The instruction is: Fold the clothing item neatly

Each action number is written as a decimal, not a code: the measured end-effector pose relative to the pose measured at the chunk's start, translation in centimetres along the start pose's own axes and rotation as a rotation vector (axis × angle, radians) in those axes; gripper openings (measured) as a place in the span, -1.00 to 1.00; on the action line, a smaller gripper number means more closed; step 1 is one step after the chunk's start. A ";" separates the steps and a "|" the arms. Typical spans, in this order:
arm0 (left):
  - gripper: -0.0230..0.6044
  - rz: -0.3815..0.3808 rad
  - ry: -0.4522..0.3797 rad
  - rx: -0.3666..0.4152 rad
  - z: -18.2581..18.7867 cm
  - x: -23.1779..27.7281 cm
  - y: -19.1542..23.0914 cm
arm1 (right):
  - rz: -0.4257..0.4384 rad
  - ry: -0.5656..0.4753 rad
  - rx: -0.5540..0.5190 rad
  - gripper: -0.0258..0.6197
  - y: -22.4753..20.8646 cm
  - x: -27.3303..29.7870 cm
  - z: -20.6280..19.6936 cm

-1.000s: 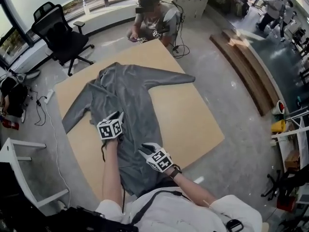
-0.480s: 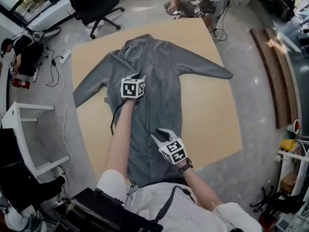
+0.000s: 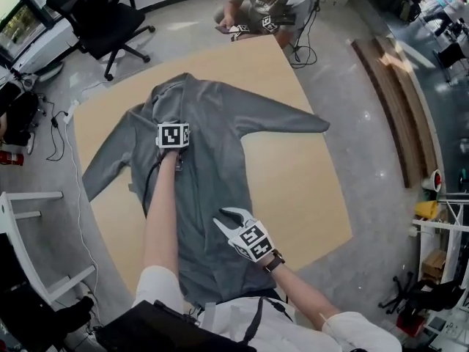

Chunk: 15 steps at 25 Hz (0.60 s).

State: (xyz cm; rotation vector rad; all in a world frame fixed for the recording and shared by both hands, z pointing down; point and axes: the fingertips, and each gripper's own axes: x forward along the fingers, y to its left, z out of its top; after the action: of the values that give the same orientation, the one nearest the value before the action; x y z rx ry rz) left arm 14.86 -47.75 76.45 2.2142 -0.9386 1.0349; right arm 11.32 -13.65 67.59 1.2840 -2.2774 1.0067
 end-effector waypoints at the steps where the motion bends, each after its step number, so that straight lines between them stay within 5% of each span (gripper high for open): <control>1: -0.76 0.014 0.007 0.002 0.0 0.2 0.0 | -0.003 -0.006 -0.003 -0.57 -0.5 -0.3 0.2; 8: -0.90 0.057 -0.088 -0.107 2.6 -2.4 0.2 | -0.027 -0.028 0.024 -0.59 -3.7 -3.2 0.0; 15: -0.91 0.082 -0.166 -0.030 7.3 -3.7 1.8 | -0.036 -0.033 0.071 -0.60 -4.3 -3.0 -0.9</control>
State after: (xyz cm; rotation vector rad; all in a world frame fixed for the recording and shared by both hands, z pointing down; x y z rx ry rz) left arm 15.04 -52.52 69.54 2.2804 -1.1183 0.8766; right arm 16.47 -12.66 68.21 1.3751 -2.2524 1.0705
